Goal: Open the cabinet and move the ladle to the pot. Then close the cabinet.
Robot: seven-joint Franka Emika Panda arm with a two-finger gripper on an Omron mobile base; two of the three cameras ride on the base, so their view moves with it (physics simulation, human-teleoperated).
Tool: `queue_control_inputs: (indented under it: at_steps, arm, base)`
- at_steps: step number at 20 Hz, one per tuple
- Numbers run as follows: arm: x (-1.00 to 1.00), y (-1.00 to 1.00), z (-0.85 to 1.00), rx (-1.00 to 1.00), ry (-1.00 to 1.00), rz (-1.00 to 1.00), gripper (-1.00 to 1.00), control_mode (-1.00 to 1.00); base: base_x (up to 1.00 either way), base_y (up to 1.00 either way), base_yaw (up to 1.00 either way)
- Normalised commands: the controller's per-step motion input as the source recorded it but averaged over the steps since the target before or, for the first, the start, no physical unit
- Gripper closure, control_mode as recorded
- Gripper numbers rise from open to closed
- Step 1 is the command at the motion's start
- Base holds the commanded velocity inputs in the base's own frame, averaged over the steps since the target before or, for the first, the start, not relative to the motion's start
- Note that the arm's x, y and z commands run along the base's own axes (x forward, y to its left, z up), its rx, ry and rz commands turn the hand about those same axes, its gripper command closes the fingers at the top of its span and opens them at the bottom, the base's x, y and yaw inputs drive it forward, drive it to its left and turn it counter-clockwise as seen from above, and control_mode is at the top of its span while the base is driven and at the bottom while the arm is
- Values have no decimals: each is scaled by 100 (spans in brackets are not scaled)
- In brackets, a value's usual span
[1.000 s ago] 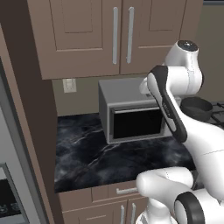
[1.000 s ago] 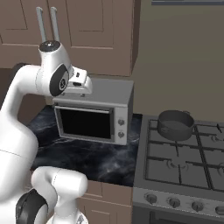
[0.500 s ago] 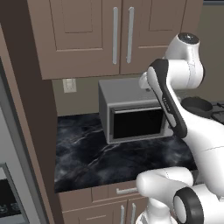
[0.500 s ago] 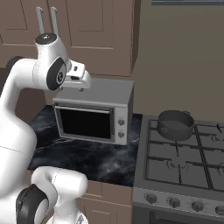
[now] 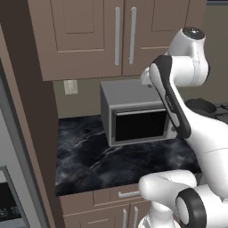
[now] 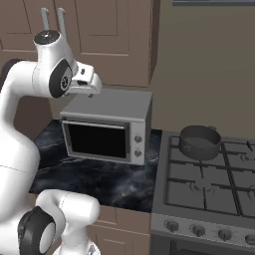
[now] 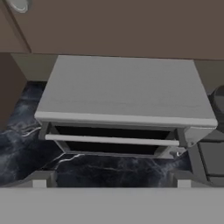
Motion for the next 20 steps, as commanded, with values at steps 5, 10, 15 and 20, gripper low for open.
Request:
queue_control_inputs:
  at_steps: [5,10,15,20]
  arm:
    - [-14,3,2,4,-9,-12,-100,-100]
    - [-47,19,5,2,-21,-3,-100,-100]
    - [-70,39,2,0,-26,0,-100,-100]
    - [-38,33,13,0,-17,0,-100,-100]
  base:
    - [0,0,0]
    - [0,0,0]
    - [0,0,0]
    - [0,0,0]
